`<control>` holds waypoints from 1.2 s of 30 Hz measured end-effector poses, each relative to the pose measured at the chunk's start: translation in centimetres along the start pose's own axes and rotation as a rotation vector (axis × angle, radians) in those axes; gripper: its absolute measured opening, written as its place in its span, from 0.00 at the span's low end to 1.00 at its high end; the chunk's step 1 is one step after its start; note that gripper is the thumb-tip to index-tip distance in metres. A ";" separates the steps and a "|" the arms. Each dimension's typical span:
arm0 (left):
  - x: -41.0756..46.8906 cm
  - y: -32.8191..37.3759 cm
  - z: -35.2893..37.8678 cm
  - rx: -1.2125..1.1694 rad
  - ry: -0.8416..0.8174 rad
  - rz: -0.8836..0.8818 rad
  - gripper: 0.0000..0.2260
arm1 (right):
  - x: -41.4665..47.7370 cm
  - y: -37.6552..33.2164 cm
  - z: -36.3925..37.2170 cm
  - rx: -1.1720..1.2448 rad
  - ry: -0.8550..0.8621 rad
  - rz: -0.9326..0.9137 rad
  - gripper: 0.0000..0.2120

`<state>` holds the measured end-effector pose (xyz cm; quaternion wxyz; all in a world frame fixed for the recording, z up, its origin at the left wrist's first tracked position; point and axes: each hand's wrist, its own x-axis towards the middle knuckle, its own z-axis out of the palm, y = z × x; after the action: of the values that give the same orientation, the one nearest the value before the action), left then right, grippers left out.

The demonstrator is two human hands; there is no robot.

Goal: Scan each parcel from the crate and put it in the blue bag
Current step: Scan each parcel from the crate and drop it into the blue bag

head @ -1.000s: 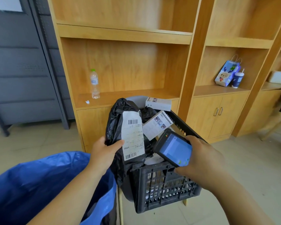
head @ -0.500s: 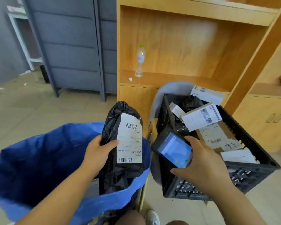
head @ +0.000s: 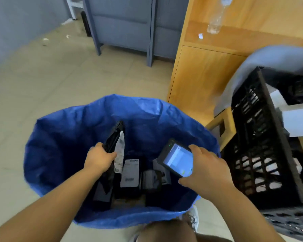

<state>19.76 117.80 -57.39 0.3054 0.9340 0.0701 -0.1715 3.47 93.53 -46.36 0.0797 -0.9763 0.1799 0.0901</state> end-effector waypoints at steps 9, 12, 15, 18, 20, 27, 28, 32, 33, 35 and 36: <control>7.0 -2.2 5.4 0.341 -0.253 -0.220 0.14 | 7.1 -1.1 4.6 -0.069 -0.129 -0.089 0.31; 8.4 -3.5 7.2 0.240 -0.278 -0.269 0.14 | 8.2 -1.3 5.9 -0.072 -0.161 -0.121 0.31; 9.2 -5.2 8.4 0.206 -0.266 -0.330 0.18 | 8.7 -1.4 6.9 -0.070 -0.188 -0.141 0.35; 9.3 -6.6 9.1 0.305 -0.287 -0.400 0.22 | 9.0 -1.3 7.3 -0.075 -0.196 -0.151 0.38; 9.1 -7.3 9.3 0.364 -0.325 -0.408 0.22 | 9.0 -1.2 7.3 -0.072 -0.199 -0.148 0.38; 7.3 -6.2 8.1 0.554 -0.499 -0.298 0.19 | 7.9 -0.9 5.5 -0.093 -0.195 -0.114 0.29; 6.8 -5.8 7.8 0.567 -0.505 -0.272 0.17 | 7.5 -0.8 5.0 -0.094 -0.189 -0.105 0.28; 4.7 -3.6 6.2 0.563 -0.412 -0.032 0.10 | 5.5 -0.2 2.3 -0.122 -0.156 -0.052 0.30; 4.1 -2.8 5.6 0.546 -0.396 0.030 0.09 | 4.8 0.1 1.6 -0.131 -0.138 -0.039 0.30; 2.6 -0.9 4.5 0.521 -0.371 0.131 0.07 | 3.2 0.7 -0.1 -0.151 -0.101 -0.009 0.30; 1.7 0.2 4.0 0.518 -0.356 0.173 0.07 | 2.3 1.1 -0.8 -0.154 -0.086 0.006 0.32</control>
<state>20.30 115.26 -60.94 0.0784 0.9384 -0.1102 -0.3179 5.32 91.62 -46.14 0.0118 -0.9742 0.1719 0.1456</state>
